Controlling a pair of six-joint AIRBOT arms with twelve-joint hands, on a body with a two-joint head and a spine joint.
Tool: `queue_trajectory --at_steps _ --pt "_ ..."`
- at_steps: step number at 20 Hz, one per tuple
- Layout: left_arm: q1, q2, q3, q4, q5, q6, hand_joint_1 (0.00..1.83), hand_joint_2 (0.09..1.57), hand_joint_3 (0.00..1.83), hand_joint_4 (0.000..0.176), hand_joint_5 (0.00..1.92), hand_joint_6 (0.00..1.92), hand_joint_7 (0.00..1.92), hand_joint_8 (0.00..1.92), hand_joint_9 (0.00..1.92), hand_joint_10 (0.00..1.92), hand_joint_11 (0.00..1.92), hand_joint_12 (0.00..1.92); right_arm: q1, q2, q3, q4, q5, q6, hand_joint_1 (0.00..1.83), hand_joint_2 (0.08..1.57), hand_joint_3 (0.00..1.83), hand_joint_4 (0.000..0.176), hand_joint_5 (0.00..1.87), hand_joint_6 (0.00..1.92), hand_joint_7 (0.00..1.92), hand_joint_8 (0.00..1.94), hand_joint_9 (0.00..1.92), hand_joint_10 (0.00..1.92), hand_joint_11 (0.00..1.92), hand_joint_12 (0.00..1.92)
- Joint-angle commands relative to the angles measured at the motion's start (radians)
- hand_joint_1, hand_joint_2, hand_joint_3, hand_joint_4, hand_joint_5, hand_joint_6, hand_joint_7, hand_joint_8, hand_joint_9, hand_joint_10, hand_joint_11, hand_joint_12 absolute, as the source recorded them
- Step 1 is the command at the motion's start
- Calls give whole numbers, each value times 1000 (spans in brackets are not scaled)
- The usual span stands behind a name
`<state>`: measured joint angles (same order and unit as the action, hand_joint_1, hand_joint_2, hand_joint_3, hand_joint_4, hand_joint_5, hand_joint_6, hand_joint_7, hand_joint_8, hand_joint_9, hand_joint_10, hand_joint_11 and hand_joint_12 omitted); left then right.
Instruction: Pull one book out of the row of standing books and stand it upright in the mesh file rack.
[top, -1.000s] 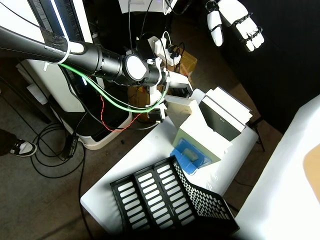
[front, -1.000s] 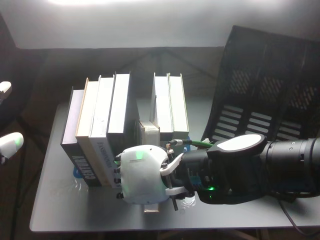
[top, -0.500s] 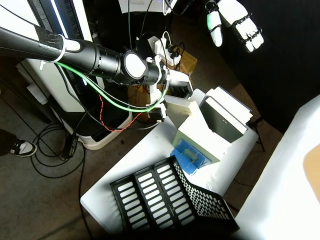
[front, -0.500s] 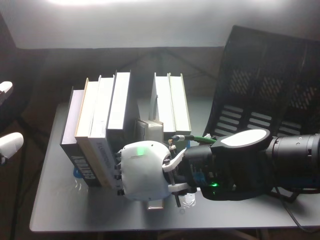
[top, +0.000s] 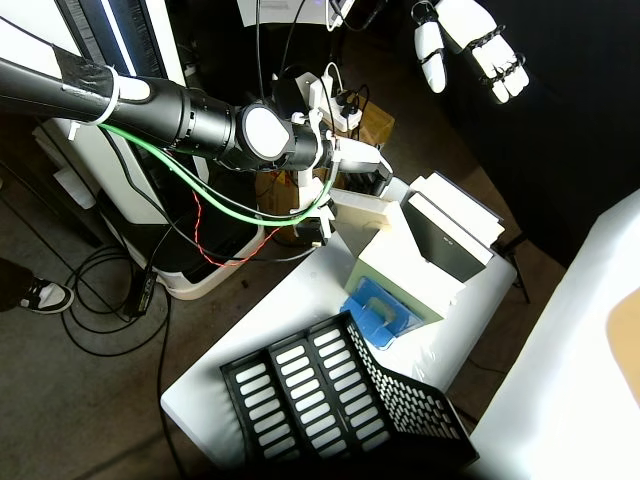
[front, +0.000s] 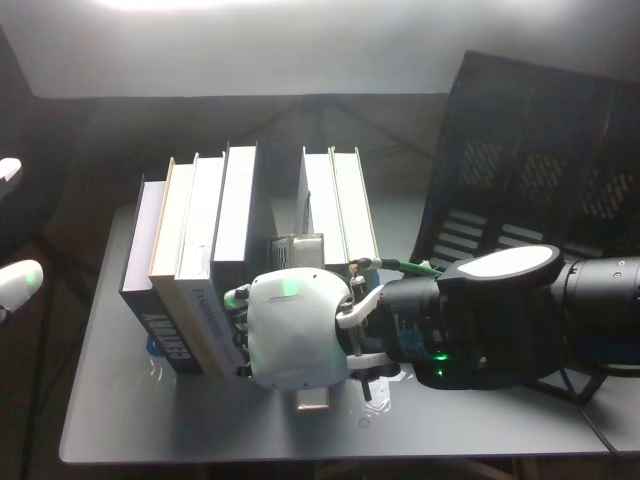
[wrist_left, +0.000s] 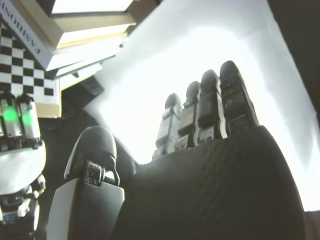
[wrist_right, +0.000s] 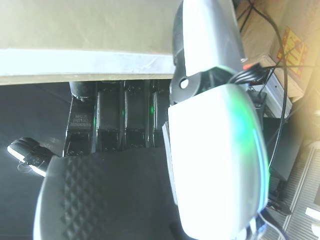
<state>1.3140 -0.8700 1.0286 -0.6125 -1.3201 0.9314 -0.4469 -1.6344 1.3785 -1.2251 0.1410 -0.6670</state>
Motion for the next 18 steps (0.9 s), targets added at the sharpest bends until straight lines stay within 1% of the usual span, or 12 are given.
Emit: queue_trajectory --at_steps 1,2,3,6,7,8,12,13,14,16,17,18 --pt "-2 -5 15 -12 -108 -10 61 1361 0 60 27 11 0 0 0 0 0 0 5 22 25 10 -51 0 1371 1127 3 0 864 1099 1081 850 801 1402 402 1807" --pt "-3 -10 24 -12 -103 -16 64 1359 0 55 34 13 0 0 0 0 0 0 5 22 39 34 -50 0 1380 1108 0 0 931 1002 1121 784 829 1375 408 1837" --pt "-4 -14 31 -10 -97 -22 25 1358 0 63 23 8 0 0 0 0 0 0 5 22 50 55 -50 0 1378 1116 0 0 915 1006 1114 832 788 1418 355 1890" --pt "-16 -20 41 3 -78 -24 17 1361 0 78 10 2 0 0 0 0 0 0 5 22 59 87 -46 0 1385 1095 0 0 960 971 1158 721 850 1333 456 1806" --pt "-16 -22 42 3 -77 -25 0 1363 1 71 20 6 0 0 0 0 0 0 5 22 58 89 -45 0 1387 1087 0 0 953 971 1189 658 879 1305 472 1766" --pt "-17 -26 44 7 -75 -27 8 1369 3 77 28 9 0 0 0 0 0 0 5 22 54 93 -43 0 1383 1105 2 0 892 993 1136 780 860 1368 464 1799" --pt "-18 -29 47 14 -68 -27 30 1366 1 71 36 11 0 0 0 0 0 0 5 27 42 77 -31 0 1379 1114 3 0 905 996 1116 842 809 1408 436 1839" --pt "-18 -28 46 15 -69 -28 13 1368 2 72 30 8 0 0 0 0 0 0 8 36 30 73 -22 6 1382 1106 0 0 941 921 1131 822 820 1402 464 1793" --pt "-18 -26 46 16 -72 -33 10 1368 2 71 30 8 0 0 0 0 0 0 11 45 21 -37 6 142 1381 1107 0 0 939 894 1131 815 816 1415 488 1769" --pt "-18 -25 41 17 -75 -36 28 1368 1 59 37 10 0 0 0 0 0 0 18 64 16 -106 54 268 1385 1097 0 0 973 873 1168 759 820 1378 502 1778" --pt "-18 -24 39 20 -74 -36 12 1372 3 56 26 4 0 0 0 0 0 0 24 74 12 -145 81 331 1370 1142 7 0 867 988 1039 1025 751 1479 382 1901" --pt "-18 -23 39 20 -74 -36 12 1372 3 56 26 4 0 0 0 0 0 0 32 88 6 -182 95 376 1370 1142 7 0 867 988 1039 1025 751 1479 382 1901"
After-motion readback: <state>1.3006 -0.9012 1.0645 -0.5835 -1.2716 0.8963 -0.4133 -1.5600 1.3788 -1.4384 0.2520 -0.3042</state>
